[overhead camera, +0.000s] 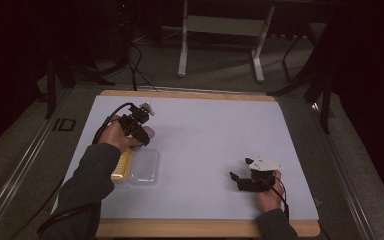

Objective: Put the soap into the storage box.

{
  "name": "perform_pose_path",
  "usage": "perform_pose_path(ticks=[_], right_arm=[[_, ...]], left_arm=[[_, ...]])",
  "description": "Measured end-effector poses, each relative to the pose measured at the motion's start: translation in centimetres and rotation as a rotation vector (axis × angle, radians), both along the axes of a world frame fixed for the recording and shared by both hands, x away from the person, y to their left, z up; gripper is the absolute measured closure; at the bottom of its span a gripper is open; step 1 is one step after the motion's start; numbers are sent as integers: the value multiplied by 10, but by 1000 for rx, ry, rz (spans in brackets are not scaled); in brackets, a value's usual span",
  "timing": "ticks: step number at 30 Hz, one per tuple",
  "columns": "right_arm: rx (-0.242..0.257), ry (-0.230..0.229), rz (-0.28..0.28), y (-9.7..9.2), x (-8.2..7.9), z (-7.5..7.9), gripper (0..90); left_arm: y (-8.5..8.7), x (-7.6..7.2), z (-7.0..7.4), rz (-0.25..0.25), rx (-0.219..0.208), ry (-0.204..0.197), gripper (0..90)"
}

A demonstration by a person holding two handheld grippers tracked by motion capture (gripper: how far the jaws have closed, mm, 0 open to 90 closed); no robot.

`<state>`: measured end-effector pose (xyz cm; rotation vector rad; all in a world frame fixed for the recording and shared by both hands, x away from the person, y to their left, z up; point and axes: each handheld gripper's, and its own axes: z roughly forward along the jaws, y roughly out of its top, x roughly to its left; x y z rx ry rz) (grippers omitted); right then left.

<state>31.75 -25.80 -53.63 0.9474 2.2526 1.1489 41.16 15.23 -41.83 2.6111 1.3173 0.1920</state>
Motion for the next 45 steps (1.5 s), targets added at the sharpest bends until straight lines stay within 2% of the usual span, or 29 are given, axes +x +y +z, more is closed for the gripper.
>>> perform_pose_path(ticks=[8,15,21,29,45], right_arm=[[0,0,0,0,0,0,180],[-1,-1,0,0,0,0,179],[-1,-1,0,0,0,0,180],[-2,-2,0,0,0,0,180],[-2,-4,-2,0,0,0,180]], left_arm=[[3,-8,3,-1,-5,-8,499],[12,-17,3,8,-10,-19,499],[19,-22,4,14,-21,-21,499],[28,-29,3,21,-14,-19,499],[37,-41,7,41,-25,-36,499]])
